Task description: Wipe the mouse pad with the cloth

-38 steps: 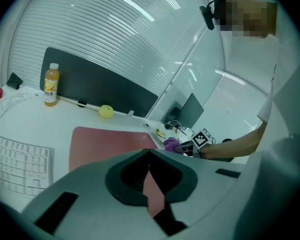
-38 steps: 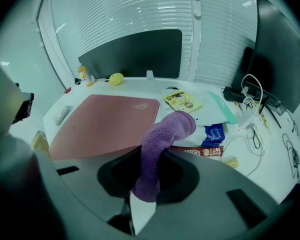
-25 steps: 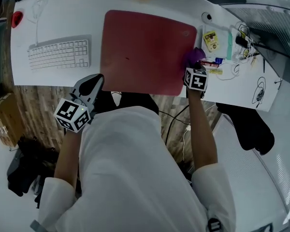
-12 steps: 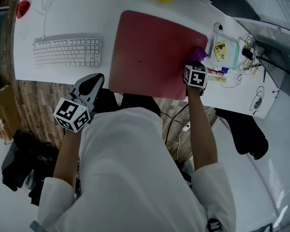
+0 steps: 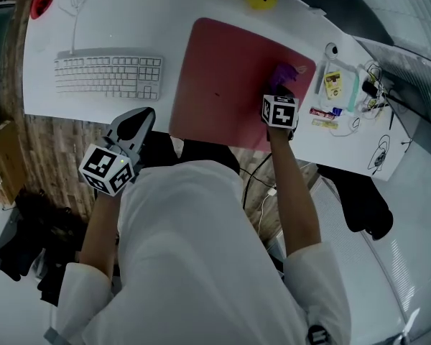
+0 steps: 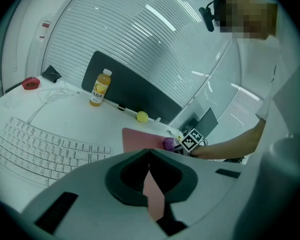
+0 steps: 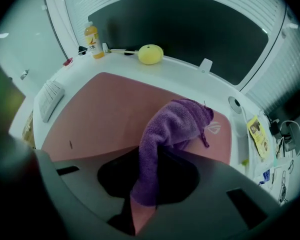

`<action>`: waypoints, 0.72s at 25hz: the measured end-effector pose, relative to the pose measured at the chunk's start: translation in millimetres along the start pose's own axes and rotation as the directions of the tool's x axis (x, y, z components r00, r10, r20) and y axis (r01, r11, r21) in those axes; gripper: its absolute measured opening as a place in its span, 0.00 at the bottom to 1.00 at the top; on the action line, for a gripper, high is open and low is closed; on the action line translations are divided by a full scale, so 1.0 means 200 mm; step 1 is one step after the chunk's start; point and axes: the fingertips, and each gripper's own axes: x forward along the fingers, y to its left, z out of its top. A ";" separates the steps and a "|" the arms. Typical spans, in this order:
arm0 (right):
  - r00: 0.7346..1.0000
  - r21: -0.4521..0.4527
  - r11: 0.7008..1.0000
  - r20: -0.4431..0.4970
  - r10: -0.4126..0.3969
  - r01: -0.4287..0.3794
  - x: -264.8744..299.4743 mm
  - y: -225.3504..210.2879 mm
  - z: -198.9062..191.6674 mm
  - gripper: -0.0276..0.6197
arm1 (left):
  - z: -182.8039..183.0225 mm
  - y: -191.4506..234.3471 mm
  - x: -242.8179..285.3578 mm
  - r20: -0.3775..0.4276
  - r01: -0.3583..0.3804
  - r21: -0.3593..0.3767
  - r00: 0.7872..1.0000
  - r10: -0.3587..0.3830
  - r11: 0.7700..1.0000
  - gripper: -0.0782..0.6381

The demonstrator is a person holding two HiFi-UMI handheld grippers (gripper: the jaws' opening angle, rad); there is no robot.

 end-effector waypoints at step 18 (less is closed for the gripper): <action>0.991 -0.106 0.986 0.020 0.134 -0.131 0.04 0.50 0.29 0.17 | 0.04 0.20 -0.08 0.030 -0.043 -0.047 0.999 0.044 0.998 0.13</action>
